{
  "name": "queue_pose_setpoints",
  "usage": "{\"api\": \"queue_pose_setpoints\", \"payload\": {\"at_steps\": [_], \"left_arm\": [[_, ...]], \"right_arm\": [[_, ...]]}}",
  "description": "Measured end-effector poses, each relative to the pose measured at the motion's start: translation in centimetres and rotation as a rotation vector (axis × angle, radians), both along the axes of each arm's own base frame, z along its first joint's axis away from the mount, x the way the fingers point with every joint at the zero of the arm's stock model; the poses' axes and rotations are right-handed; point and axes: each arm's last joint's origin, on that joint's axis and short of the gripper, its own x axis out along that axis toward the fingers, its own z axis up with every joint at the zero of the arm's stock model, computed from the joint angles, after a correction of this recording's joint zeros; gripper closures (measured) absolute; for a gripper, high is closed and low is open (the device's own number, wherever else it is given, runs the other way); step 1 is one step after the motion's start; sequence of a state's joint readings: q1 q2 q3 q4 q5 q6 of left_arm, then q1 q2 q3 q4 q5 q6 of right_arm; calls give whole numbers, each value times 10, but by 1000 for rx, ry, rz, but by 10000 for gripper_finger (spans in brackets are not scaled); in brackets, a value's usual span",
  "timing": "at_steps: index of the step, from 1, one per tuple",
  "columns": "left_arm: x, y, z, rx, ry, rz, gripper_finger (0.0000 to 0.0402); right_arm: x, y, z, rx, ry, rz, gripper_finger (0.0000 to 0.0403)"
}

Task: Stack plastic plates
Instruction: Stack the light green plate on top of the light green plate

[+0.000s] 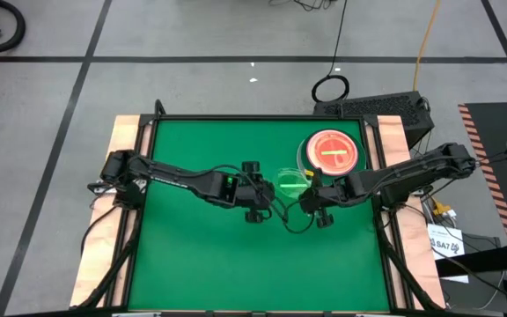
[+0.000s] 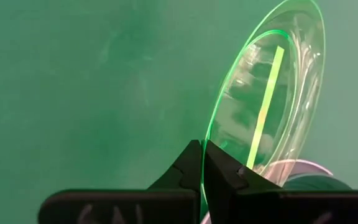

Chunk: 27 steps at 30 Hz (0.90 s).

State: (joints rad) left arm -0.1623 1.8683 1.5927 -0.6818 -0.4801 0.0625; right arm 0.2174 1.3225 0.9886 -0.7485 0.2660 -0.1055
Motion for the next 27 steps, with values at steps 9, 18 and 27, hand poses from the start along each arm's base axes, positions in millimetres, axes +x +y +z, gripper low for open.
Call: {"api": "queue_pose_setpoints", "payload": {"at_steps": [9,18,27], "left_arm": [[-23,-3,4,-28,-29,39,222],[-52,4,-21,-47,-206,36,222],[-88,23,-45,-70,-365,64,222]], "right_arm": [[-32,5,27,-51,-91,-81,403],[-67,-8,39,-146,-65,-233,403],[-78,-24,31,-260,-13,-352,403]]}}
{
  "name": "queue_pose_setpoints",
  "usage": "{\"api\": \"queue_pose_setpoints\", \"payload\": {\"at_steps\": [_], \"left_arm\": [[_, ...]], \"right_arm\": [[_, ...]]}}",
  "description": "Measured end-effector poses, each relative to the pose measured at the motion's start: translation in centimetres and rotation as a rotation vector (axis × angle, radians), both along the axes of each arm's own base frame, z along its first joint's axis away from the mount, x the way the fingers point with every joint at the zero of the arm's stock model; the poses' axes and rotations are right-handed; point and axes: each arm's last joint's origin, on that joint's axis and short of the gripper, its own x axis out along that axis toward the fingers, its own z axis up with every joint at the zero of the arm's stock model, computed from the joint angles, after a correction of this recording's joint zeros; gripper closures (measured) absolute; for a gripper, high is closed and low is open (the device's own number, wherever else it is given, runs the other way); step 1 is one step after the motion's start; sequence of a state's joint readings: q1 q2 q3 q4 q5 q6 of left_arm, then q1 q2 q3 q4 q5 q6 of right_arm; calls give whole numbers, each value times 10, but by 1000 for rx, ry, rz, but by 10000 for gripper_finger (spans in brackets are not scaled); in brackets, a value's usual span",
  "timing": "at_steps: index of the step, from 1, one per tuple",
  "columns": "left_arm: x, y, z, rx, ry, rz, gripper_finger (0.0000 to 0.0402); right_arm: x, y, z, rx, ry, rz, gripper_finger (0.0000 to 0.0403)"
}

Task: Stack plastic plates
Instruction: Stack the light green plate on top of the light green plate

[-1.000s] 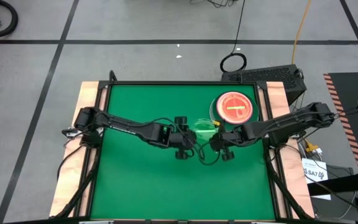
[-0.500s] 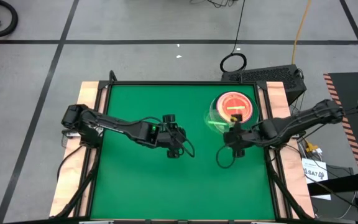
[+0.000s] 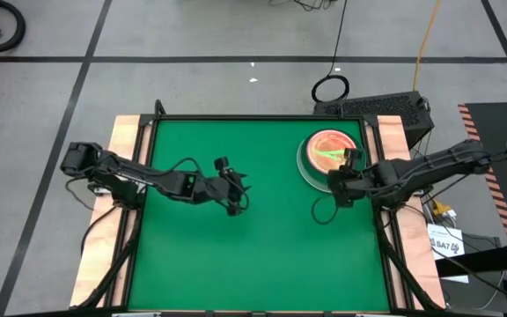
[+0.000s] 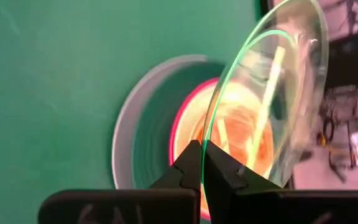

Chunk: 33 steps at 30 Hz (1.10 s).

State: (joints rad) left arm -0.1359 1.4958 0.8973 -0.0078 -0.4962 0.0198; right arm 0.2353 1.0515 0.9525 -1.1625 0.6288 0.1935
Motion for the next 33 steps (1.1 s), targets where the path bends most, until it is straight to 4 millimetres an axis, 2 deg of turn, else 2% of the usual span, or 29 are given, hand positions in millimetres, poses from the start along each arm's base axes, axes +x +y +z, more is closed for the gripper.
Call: {"api": "queue_pose_setpoints", "payload": {"at_steps": [8,15,24,33], "left_arm": [[7,2,-5,-68,-90,-75,222],[7,2,-5,-114,-106,-51,222],[5,-5,-7,-80,-56,-87,222],[5,-1,-7,-84,-59,-64,222]], "right_arm": [[-4,-22,-29,-19,91,-99,403],[-4,-31,-47,12,97,-137,403],[-5,-40,-48,32,101,-179,403],[-4,-48,-49,80,77,-223,403]]}}
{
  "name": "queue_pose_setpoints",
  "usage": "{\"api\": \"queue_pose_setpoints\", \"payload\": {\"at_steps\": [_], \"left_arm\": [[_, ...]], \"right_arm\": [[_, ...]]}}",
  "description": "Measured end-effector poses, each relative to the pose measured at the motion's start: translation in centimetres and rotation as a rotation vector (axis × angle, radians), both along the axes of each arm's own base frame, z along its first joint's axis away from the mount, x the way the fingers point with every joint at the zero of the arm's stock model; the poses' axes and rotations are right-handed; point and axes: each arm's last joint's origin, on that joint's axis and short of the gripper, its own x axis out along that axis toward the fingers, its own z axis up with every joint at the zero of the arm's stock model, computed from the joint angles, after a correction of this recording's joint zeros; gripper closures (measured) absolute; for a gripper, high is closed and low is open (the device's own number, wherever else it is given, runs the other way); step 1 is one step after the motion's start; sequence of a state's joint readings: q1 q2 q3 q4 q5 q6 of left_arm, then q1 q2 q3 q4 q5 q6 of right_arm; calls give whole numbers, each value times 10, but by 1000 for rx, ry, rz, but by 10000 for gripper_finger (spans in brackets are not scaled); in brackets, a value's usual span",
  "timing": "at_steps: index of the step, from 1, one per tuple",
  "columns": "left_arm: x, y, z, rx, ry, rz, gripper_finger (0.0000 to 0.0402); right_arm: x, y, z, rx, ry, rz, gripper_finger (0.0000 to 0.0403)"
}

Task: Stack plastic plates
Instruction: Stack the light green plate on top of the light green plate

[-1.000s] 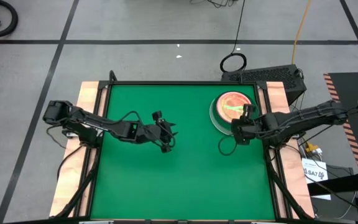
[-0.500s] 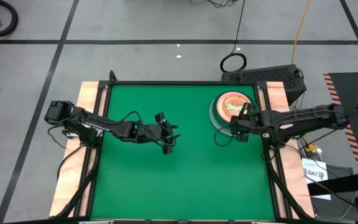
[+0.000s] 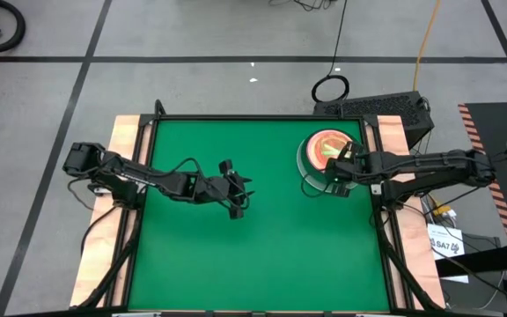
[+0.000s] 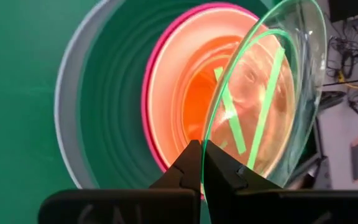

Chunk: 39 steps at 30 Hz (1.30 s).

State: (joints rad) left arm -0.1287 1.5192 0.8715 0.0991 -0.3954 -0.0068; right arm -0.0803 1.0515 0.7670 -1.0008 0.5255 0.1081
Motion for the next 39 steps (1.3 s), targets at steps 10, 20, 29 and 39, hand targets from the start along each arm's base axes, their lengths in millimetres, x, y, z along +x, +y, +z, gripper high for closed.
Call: {"api": "queue_pose_setpoints", "payload": {"at_steps": [10,20,29,39], "left_arm": [[-1,0,-2,5,29,1,222],[-1,0,-2,6,30,-2,222],[-2,0,-3,8,46,-4,222],[-2,0,-3,3,45,-3,222]], "right_arm": [[1,-9,-4,8,27,-50,403],[9,-21,-19,24,127,-113,403],[18,-28,-31,30,179,-104,392],[20,-29,-37,36,218,-105,389]]}}
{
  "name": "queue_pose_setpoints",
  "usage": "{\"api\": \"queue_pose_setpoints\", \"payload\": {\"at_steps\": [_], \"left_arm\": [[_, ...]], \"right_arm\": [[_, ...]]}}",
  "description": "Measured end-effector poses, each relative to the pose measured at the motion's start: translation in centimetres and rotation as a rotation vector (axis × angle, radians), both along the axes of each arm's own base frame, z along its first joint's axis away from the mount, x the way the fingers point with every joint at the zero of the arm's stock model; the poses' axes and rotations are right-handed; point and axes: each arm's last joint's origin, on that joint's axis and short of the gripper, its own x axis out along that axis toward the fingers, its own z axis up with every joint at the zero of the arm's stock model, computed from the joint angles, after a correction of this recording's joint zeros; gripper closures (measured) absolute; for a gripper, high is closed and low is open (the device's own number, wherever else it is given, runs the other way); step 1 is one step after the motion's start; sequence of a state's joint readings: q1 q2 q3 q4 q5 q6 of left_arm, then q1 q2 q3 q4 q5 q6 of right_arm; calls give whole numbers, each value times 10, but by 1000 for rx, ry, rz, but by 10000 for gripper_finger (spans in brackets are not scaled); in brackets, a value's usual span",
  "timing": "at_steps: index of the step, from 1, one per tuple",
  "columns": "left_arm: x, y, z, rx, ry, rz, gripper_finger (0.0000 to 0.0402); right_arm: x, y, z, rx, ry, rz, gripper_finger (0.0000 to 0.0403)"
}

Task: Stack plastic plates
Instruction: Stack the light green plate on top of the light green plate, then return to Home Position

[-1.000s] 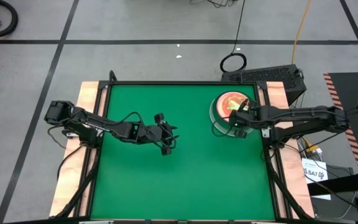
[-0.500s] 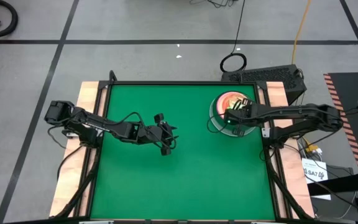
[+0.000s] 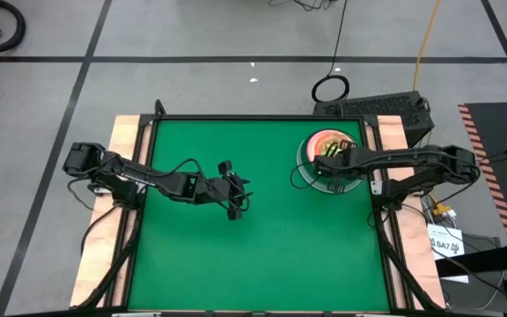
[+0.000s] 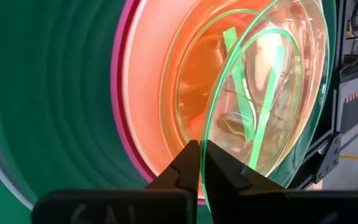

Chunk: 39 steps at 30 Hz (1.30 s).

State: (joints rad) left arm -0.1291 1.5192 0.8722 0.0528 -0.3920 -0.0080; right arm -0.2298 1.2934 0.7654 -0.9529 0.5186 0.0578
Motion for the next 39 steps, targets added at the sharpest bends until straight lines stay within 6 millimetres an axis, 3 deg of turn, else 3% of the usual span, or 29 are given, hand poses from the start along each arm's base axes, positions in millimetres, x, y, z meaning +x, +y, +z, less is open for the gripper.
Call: {"api": "queue_pose_setpoints", "payload": {"at_steps": [4,12,16,26,31,34,39], "left_arm": [[0,0,0,-2,-1,-1,222],[0,0,0,-8,-3,2,222],[0,0,0,-11,-5,4,222],[0,0,0,-24,-10,13,222],[1,0,1,4,-13,-14,225],[3,-3,4,9,-32,-91,251],[5,-11,9,16,-87,-141,328]], "right_arm": [[1,0,0,-1,-4,7,372],[2,-1,0,-7,-12,15,295],[10,-1,4,-26,-89,27,270],[14,1,9,-41,-160,48,238],[23,9,12,2,-286,51,235],[33,17,18,34,-406,123,240],[43,36,37,40,-612,255,260]]}}
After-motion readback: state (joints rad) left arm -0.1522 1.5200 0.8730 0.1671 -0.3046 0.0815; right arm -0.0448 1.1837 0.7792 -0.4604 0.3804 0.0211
